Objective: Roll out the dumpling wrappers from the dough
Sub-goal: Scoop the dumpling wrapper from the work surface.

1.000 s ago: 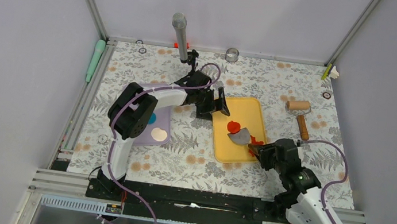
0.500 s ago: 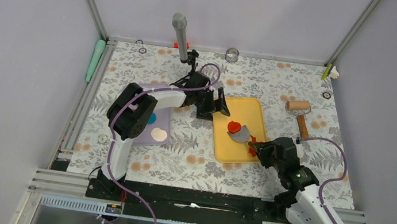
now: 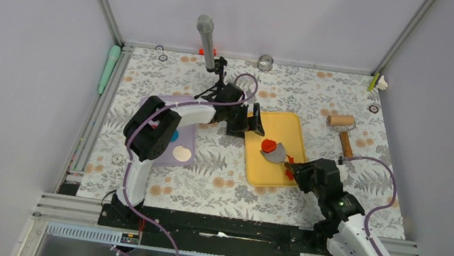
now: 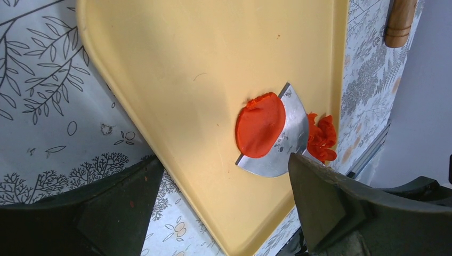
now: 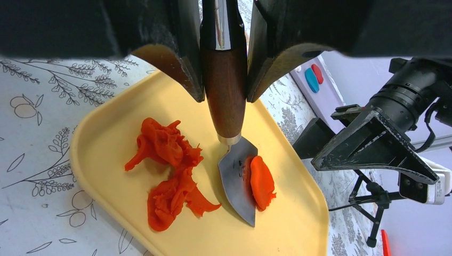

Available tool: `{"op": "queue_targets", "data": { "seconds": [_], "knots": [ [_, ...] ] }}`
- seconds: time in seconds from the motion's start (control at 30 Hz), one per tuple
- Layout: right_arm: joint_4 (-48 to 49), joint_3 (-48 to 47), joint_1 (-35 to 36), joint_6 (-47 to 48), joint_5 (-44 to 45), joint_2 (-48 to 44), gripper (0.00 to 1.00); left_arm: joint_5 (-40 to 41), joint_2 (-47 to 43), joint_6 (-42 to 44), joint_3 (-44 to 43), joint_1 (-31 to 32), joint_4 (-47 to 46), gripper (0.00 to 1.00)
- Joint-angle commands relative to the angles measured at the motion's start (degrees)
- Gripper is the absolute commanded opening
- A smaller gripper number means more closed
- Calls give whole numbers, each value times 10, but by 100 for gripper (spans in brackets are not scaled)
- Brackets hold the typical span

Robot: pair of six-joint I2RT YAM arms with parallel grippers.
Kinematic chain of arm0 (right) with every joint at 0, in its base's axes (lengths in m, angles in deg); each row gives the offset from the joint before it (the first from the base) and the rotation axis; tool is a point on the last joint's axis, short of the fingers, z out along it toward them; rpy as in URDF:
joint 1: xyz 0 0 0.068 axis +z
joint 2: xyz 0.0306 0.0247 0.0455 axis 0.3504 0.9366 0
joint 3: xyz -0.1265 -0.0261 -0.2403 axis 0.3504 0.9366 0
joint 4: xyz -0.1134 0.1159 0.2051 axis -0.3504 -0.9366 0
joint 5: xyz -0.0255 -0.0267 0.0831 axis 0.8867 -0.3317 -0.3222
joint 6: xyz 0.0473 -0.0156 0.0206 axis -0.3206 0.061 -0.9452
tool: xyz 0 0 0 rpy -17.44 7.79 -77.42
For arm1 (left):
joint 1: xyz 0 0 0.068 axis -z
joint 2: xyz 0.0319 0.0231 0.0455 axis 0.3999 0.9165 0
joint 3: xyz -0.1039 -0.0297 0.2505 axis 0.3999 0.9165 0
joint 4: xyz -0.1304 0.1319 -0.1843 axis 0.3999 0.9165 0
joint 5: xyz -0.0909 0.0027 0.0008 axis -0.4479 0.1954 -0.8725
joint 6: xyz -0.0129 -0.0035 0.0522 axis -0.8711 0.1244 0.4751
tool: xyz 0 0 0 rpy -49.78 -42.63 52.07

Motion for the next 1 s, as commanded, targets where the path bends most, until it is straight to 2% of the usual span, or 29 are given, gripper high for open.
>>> {"op": "queue_targets", "data": {
  "seconds": [0.0, 0.2, 0.47, 0.57, 0.8, 0.97],
  "knots": [
    [-2, 29, 2, 38, 7, 19, 0, 10, 36, 28, 6, 18, 63, 99],
    [2, 27, 3, 16, 20, 41, 0, 5, 53, 27, 0, 25, 68, 99],
    [-94, -11, 2, -5, 26, 22, 0, 28, 49, 26, -1, 22, 81, 99],
    [-97, -18, 2, -16, 17, 17, 0, 47, 48, 21, 1, 18, 83, 99],
    [-99, -43, 2, -15, 30, 67, 0, 29, 51, 18, -1, 19, 77, 99],
    [-135, -56, 2, -13, 41, 42, 0, 30, 49, 20, -2, 14, 80, 99]
  ]
}}
